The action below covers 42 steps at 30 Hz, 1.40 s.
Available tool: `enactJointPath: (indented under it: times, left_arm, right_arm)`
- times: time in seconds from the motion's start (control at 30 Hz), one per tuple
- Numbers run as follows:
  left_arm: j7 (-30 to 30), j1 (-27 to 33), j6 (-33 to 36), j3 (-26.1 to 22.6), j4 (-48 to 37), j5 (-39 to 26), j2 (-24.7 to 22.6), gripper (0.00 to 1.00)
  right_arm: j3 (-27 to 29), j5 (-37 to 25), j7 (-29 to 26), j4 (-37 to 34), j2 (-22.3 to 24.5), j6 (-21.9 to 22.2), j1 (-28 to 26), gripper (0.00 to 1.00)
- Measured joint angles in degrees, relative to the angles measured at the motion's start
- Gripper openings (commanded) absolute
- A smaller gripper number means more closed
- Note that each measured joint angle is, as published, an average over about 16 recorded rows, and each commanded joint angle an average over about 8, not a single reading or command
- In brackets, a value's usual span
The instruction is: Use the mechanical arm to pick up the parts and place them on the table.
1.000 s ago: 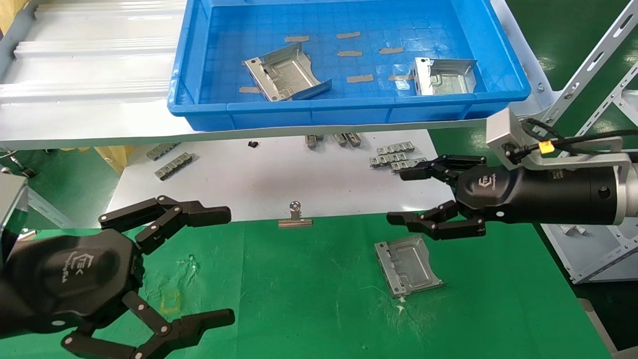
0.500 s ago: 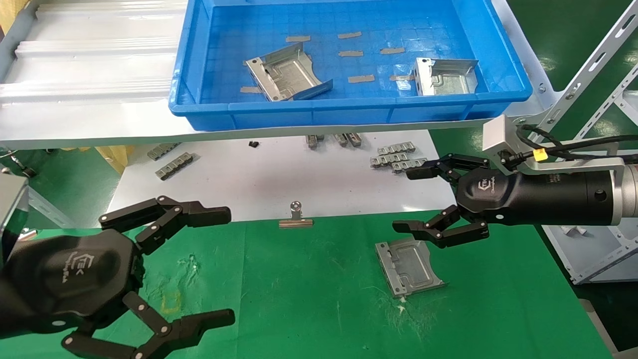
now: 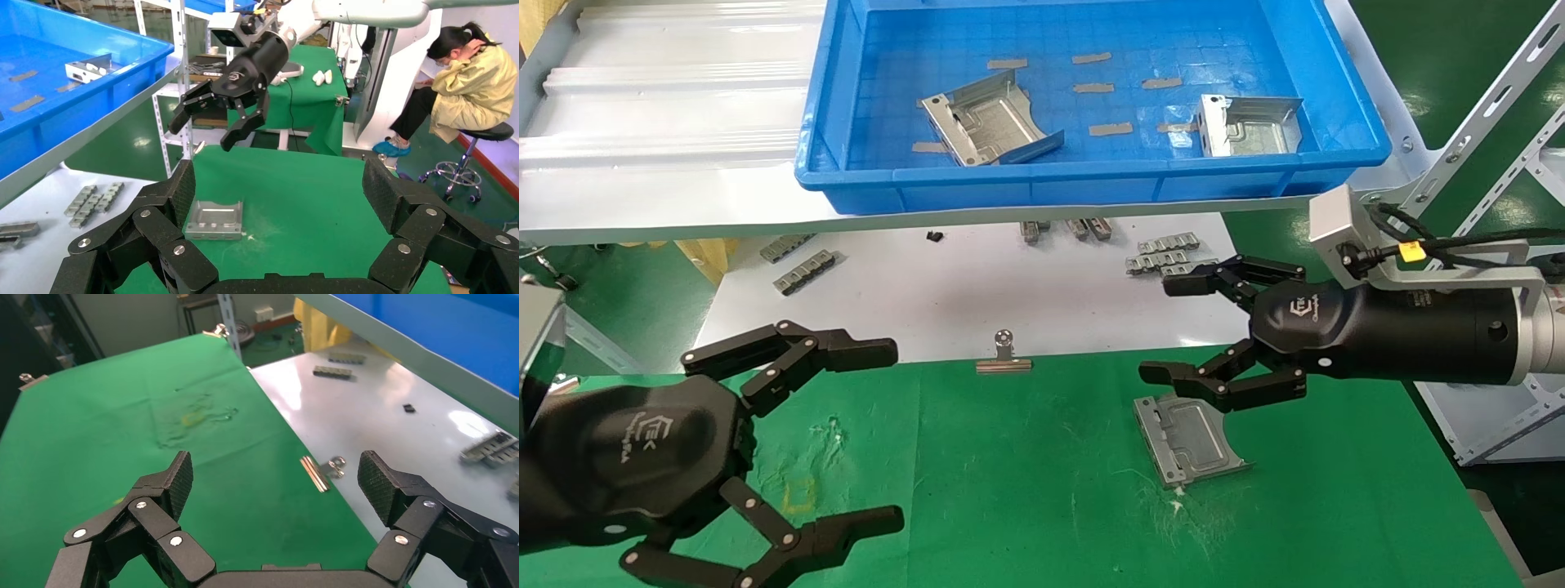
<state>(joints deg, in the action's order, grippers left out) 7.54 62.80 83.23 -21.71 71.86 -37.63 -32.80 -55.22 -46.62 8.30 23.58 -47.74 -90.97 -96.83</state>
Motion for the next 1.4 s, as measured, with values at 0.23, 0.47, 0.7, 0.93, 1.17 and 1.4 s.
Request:
enactJointPath:
  times: [0.23, 0.47, 0.7, 0.93, 1.17, 1.4]
  left_arm:
    - [0.0, 0.0, 0.0, 0.0, 0.0, 0.0, 0.0, 1.0]
    - [0.0, 0.0, 0.0, 0.0, 0.0, 0.0, 0.0, 1.0]
    - [0.0, 0.0, 0.0, -0.01, 0.0, 0.0, 0.0, 1.0]
    - [0.0, 0.0, 0.0, -0.01, 0.0, 0.0, 0.0, 1.0]
    - [0.0, 0.0, 0.0, -0.01, 0.0, 0.01, 0.0, 1.0]
    - [-0.01, 0.0, 0.0, -0.01, 0.0, 0.01, 0.0, 1.0]
  right_arm:
    - [5.38, 0.65, -2.62, 6.86, 1.75, 0.72, 4.84, 1.0]
    - [10.75, 1.31, -5.22, 13.71, 3.49, 1.45, 9.67, 1.0]
    - [16.11, 1.96, -7.83, 20.55, 5.23, 2.17, 14.5, 1.0]
    - [21.53, 2.62, -10.46, 27.46, 6.98, 2.9, 19.37, 1.0]
    - [26.93, 3.27, -13.09, 34.34, 8.73, 3.63, 24.22, 1.0]
    - [32.33, 3.93, -15.71, 41.23, 10.48, 4.35, 29.08, 1.0]
